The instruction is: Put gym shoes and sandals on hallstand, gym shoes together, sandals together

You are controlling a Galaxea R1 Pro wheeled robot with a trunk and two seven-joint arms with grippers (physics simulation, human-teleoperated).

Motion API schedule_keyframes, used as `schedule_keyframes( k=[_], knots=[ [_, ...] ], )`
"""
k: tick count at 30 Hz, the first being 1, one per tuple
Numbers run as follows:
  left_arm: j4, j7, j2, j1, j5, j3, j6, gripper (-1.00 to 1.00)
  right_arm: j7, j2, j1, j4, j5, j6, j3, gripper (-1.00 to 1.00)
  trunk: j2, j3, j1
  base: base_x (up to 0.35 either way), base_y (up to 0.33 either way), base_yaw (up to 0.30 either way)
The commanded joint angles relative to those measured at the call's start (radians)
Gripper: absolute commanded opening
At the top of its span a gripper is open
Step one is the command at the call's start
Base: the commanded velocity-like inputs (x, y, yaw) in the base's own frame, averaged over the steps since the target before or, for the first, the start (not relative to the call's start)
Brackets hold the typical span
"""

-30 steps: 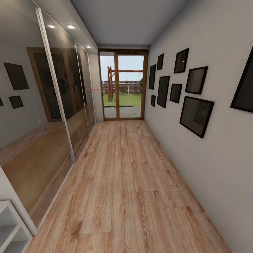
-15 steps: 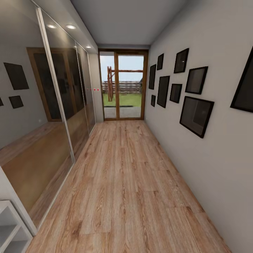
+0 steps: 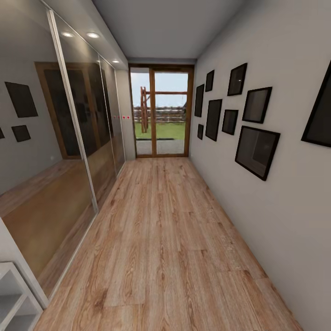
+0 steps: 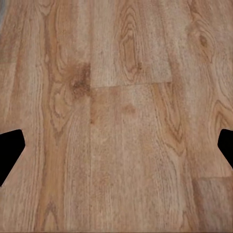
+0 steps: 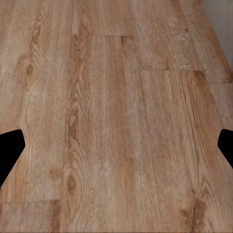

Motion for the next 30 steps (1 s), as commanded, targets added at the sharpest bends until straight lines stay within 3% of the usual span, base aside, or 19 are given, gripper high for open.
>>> schedule_keyframes(
  k=[1, 16, 25, 30],
  knots=[
    [0.002, -0.001, 0.006, 0.002, 0.001, 0.001, -0.003, 1.0, 0.0, 0.0, -0.001, 0.001, 0.0, -0.007, 0.0, 1.0, -0.001, -0.001, 0.0, 0.0, 0.0, 0.0],
    [0.002, 0.008, 0.009, 0.011, 0.0, 0.002, -0.002, 1.0, -0.007, -0.009, -0.001, -0.005, -0.002, -0.011, -0.018, 1.0, -0.001, -0.001, 0.0, 0.0, -0.002, 0.0],
    [0.002, 0.008, 0.005, 0.011, -0.003, 0.0, -0.003, 1.0, -0.006, -0.008, -0.001, -0.007, -0.003, -0.01, -0.081, 1.0, -0.001, -0.001, 0.0, 0.0, -0.161, 0.007],
    [0.004, 0.009, 0.005, 0.011, -0.001, 0.0, -0.003, 1.0, -0.006, -0.008, -0.001, -0.004, -0.002, -0.01, -0.097, 1.0, -0.001, -0.004, 0.0, 0.0, -0.251, 0.105]
  ],
)
